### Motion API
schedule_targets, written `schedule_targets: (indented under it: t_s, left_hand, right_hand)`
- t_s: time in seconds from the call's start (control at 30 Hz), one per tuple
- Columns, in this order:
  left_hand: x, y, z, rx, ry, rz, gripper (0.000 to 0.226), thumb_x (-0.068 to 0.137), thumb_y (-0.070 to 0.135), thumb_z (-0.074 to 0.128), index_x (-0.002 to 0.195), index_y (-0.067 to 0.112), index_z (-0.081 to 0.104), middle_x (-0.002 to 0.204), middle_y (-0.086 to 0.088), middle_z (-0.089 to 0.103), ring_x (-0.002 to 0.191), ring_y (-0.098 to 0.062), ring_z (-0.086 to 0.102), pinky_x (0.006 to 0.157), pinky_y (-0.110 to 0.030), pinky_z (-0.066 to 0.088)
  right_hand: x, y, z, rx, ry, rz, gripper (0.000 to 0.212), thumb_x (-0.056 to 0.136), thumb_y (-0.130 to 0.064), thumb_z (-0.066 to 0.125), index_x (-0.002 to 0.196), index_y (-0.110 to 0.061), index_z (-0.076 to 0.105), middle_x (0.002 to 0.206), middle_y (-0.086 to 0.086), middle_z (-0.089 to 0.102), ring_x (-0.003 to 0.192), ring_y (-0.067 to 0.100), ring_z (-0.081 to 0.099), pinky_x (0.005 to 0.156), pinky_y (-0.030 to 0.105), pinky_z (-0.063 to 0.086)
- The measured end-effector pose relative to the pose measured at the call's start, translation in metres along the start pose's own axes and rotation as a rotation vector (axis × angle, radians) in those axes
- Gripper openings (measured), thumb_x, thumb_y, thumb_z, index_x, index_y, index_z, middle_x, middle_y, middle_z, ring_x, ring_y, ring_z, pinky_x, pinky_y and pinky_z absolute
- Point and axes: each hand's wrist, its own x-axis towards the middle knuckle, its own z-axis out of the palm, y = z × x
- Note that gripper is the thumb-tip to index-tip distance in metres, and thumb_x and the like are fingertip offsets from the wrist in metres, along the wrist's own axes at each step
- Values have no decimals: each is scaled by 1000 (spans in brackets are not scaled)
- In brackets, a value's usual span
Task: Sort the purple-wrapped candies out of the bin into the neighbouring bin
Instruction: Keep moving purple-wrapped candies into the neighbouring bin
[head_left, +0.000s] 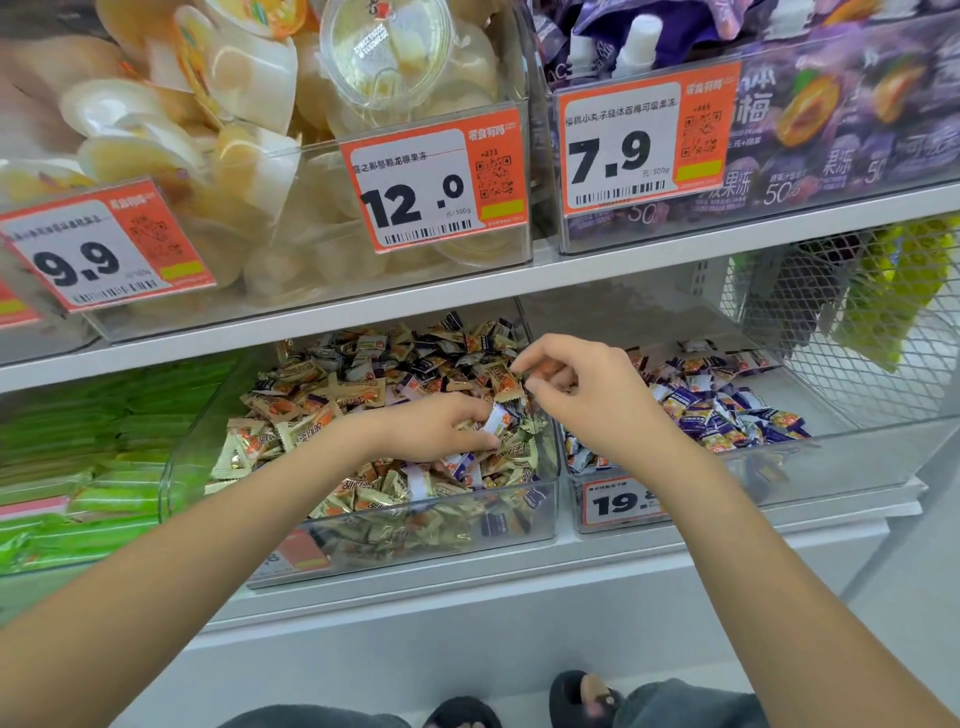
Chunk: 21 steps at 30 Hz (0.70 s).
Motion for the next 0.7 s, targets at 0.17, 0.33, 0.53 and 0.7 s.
schedule_targets:
  t_s: [0.17,0.33,0.53,0.7]
  left_hand:
    - [-8,-3,-4,-31,62,-2,21,88,41,61,103,27,58,104,17,57,89,11,50,76,-13,35]
    - [-17,-4,-2,-190,171,-49,21,95,41,48,115,35,53,103,21,56,97,0,54,79,-20,41]
    - [-30,-1,7,-788,313,-126,20,98,39,45,115,42,53,119,3,62,107,-11,60,87,-36,50]
    - [-29,2,24,-1020,403,-101,34,100,30,43,133,36,41,125,-1,58,96,-11,66,75,-27,56]
  right_hand:
    - [1,1,1,-5,-8,-1,19,87,-7,60,93,-24,68,79,-2,65,68,14,53,66,17,45]
    - [-1,-2,7,-30,-6,-32,18,85,-6,63,90,-22,68,76,-10,62,69,8,54,62,7,42]
    - [-1,-9,36,-47,-242,64,53,79,-35,75,125,-32,49,107,-11,55,77,5,61,68,23,50]
    - [0,-16,57,118,-296,248,70,82,-30,73,141,-19,39,114,-6,51,53,-5,58,47,13,46]
